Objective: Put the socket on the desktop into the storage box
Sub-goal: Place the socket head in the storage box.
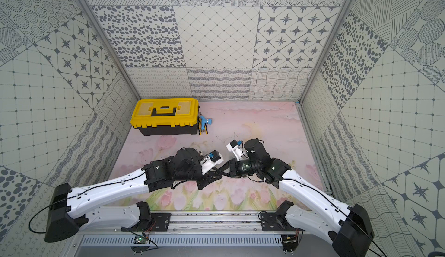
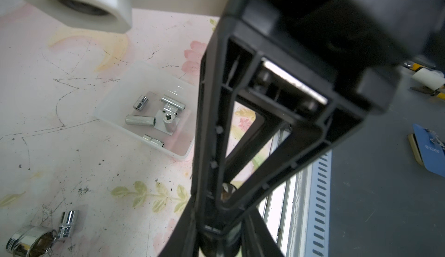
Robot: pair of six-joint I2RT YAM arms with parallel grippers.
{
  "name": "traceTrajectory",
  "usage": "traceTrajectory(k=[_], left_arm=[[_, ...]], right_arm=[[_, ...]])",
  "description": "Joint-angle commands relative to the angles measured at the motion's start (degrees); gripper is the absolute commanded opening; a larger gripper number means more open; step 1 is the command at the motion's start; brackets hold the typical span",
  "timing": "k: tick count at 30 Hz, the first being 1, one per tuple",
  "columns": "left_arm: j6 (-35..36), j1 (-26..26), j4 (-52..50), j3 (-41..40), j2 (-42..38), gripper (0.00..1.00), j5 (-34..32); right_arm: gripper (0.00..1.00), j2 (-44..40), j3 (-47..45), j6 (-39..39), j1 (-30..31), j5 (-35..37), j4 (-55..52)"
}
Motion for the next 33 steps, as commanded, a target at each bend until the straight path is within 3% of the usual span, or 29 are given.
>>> traceTrajectory(k=[1,3,6,12,17,22,26,30,33], left_arm=[[1.7,0.0,11.2,2.0,2.4,0.00,-11.2],[1.2,0.2,11.6,2.4,3.7,0.15,-12.3],[1.2,0.2,13.5,1.9,4.7,0.24,-13.2],[0.1,1.2,16.2,1.7,6.5,0.73,-15.3],[-1.9,2.0,17.8,0.6,6.6,0.91,-15.5],[-8.1,5.0,15.8,-0.4,4.6,0.91,-13.5],[-12.2,6.9,15.2,-3.0,0.2,0.92,-11.2],[-21.0,9.6,10.5,-3.8,-3.1,0.90,-12.2],[-29.6,12.5,5.1,-3.4,-3.3,0.82,-13.0]], right_arm=[[0.04,0.3,-1.2,0.0,0.0,-2.0,-2.1],[0.00,0.2,-1.3,0.2,-1.3,-1.7,-2.1],[0.00,-0.4,-1.2,0.2,-3.3,-1.5,-2.0],[0.00,-1.7,-0.9,0.1,-7.4,0.2,-2.0],[0.00,-2.0,-1.0,-0.7,-11.5,3.1,-2.2],[0.00,-2.5,0.5,-3.1,-16.6,8.5,-4.6],[0.00,-2.0,4.0,-7.8,-17.1,19.8,-11.6],[0.00,-4.6,5.5,-11.0,-14.6,30.9,-15.7],[0.00,-5.9,6.2,-12.1,-9.9,38.5,-16.8]])
